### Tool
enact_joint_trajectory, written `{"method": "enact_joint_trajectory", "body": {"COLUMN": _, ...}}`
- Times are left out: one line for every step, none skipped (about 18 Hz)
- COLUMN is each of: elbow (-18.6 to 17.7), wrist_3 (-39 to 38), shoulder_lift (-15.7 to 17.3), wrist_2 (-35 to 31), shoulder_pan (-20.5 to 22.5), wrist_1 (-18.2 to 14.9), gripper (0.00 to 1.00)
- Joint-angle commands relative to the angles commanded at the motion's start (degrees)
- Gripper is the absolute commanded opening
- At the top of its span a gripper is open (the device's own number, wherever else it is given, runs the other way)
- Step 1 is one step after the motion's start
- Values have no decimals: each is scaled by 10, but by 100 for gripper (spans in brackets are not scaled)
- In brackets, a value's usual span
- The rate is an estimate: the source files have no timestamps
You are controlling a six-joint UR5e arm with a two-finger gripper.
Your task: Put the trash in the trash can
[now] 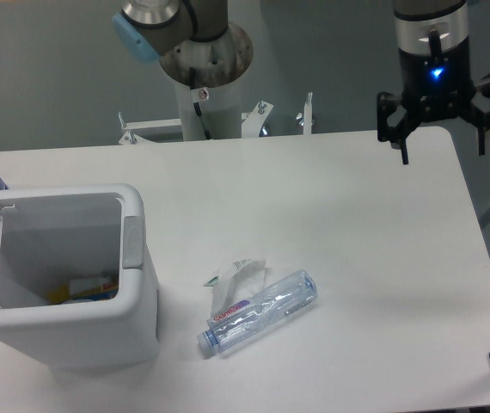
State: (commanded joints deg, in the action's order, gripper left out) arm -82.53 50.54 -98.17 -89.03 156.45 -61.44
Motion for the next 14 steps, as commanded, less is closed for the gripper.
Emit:
{"method": "enact_joint_trajectory", "body": {"elbow": -1, "wrist_3": 2, "shoulder_lift": 0, "wrist_2": -1, "shoulder_pan": 0, "wrist_1": 2, "gripper": 100}}
{"method": "enact_joint_trajectory", "body": {"elbow": -1, "wrist_3": 3, "shoulder_lift": -1, "wrist_2": -1, "shoulder_pan": -1, "wrist_1": 3, "gripper": 100}}
{"method": "enact_joint_trajectory", "body": {"elbow": 0, "wrist_3": 3, "shoulder_lift": -1, "wrist_2": -1, "shoulder_pan": -1, "wrist_1": 0, "gripper": 100}}
{"method": "enact_joint_trajectory", "body": {"elbow": 0, "wrist_3": 3, "shoulder_lift": -1, "wrist_2": 0, "shoulder_pan": 0, "wrist_1": 0, "gripper": 100}}
{"method": "enact_joint_trajectory", "body": {"elbow": 0, "wrist_3": 1, "shoulder_lift": -1, "wrist_2": 0, "shoulder_pan": -1, "wrist_1": 1, "gripper": 100}}
{"method": "enact_joint_trajectory", "body": {"elbow": 0, "wrist_3": 0, "shoulder_lift": -1, "wrist_2": 0, "shoulder_pan": -1, "wrist_1": 1, "gripper": 100}}
{"method": "enact_joint_trajectory", "body": {"elbow": 0, "wrist_3": -1, "shoulder_lift": -2, "wrist_2": 0, "shoulder_pan": -1, "wrist_1": 1, "gripper": 100}}
{"method": "enact_joint_trajectory", "body": {"elbow": -1, "wrist_3": -2, "shoulder_lift": -2, "wrist_2": 1, "shoulder_pan": -2, "wrist_1": 1, "gripper": 100}}
{"method": "enact_joint_trajectory", "body": {"elbow": -2, "wrist_3": -2, "shoulder_lift": -3, "wrist_2": 1, "shoulder_pan": -2, "wrist_1": 0, "gripper": 100}}
{"method": "enact_joint_trajectory", "body": {"elbow": -2, "wrist_3": -2, "shoulder_lift": -3, "wrist_2": 3, "shoulder_pan": -3, "wrist_1": 0, "gripper": 100}}
{"method": "enact_joint_trajectory", "body": {"elbow": -6, "wrist_3": -2, "shoulder_lift": -3, "wrist_2": 4, "shoulder_pan": -4, "wrist_1": 0, "gripper": 100}}
{"method": "enact_joint_trajectory", "body": {"elbow": -10, "wrist_3": -3, "shoulder_lift": -4, "wrist_2": 4, "shoulder_pan": -4, "wrist_1": 0, "gripper": 100}}
{"method": "enact_joint_trajectory", "body": {"elbow": -15, "wrist_3": -3, "shoulder_lift": -4, "wrist_2": 4, "shoulder_pan": -4, "wrist_1": 0, "gripper": 100}}
{"method": "enact_joint_trajectory", "body": {"elbow": -21, "wrist_3": -5, "shoulder_lift": -4, "wrist_2": 4, "shoulder_pan": -5, "wrist_1": 1, "gripper": 100}}
